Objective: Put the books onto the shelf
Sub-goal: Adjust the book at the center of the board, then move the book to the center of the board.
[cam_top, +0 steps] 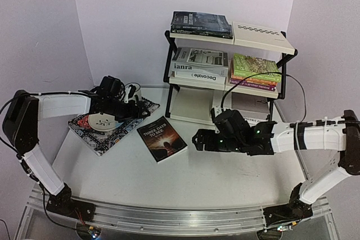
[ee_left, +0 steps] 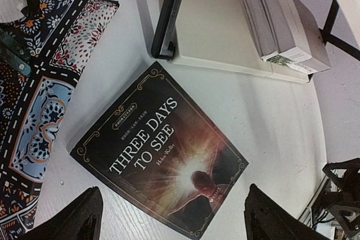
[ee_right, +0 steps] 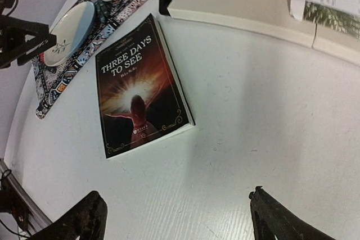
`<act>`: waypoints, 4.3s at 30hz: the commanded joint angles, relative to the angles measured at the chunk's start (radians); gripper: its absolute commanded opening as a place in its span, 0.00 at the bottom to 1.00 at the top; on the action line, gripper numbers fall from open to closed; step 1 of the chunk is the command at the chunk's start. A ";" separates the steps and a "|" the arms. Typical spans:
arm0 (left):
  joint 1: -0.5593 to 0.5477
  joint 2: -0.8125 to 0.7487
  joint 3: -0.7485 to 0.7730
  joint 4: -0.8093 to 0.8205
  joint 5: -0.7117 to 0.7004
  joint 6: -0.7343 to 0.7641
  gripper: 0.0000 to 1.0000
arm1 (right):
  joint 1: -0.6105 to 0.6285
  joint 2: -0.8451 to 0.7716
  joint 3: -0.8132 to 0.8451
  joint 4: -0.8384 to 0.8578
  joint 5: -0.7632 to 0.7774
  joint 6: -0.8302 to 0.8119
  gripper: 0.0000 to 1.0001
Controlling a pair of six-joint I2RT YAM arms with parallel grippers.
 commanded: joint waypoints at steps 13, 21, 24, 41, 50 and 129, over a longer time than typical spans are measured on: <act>0.004 0.277 0.165 0.055 -0.024 0.203 0.76 | 0.109 0.312 -0.020 0.382 0.053 0.386 0.86; 0.004 0.370 0.228 0.054 -0.052 0.253 0.80 | 0.125 0.423 0.052 0.419 0.035 0.379 0.86; 0.004 0.399 0.240 0.053 -0.073 0.260 0.80 | 0.131 0.446 0.061 0.447 0.033 0.380 0.86; 0.005 0.467 0.257 0.015 -0.146 0.251 0.77 | 0.142 0.530 0.130 0.448 0.024 0.374 0.86; 0.007 0.395 0.186 -0.070 0.012 0.215 0.65 | 0.141 0.488 0.111 0.433 0.027 0.337 0.86; -0.003 0.040 -0.220 0.246 0.361 -0.279 0.44 | 0.037 0.467 0.104 0.247 -0.269 0.374 0.47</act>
